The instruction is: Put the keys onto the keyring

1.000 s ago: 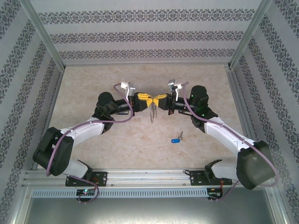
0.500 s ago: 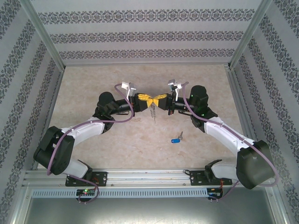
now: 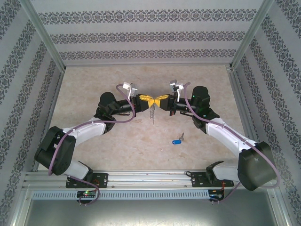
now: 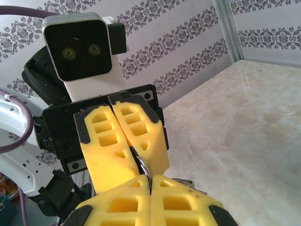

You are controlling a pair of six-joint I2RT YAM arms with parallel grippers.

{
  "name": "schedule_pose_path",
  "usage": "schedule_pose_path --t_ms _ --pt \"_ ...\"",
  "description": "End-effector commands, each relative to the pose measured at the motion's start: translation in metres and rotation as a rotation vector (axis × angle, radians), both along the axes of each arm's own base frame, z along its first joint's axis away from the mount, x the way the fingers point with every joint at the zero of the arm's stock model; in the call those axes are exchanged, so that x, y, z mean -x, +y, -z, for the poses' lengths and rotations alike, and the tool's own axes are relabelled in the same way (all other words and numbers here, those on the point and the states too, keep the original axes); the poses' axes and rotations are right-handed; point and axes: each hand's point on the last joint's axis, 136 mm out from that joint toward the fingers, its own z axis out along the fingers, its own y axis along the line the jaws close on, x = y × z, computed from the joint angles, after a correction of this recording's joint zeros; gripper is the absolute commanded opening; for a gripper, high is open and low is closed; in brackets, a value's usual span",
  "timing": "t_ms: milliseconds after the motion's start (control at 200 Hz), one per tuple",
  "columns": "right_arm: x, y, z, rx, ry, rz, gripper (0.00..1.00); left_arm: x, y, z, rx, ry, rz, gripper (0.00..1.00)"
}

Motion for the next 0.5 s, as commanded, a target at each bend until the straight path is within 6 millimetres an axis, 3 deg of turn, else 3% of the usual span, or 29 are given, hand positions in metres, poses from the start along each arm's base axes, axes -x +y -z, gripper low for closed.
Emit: schedule_pose_path --t_ms 0,315,495 --pt "-0.0054 -0.0012 -0.0198 -0.027 -0.072 0.019 0.0 0.0121 -0.0068 -0.0086 0.001 -0.042 0.084 0.06" --pt "-0.0062 -0.0005 -0.0199 -0.025 -0.067 0.017 0.0 0.0123 -0.0094 -0.0016 -0.046 -0.03 0.101 0.07" --pt "-0.0073 -0.0007 -0.0184 -0.023 -0.066 0.023 0.0 0.0122 -0.0099 -0.0013 -0.062 -0.033 0.099 0.15"
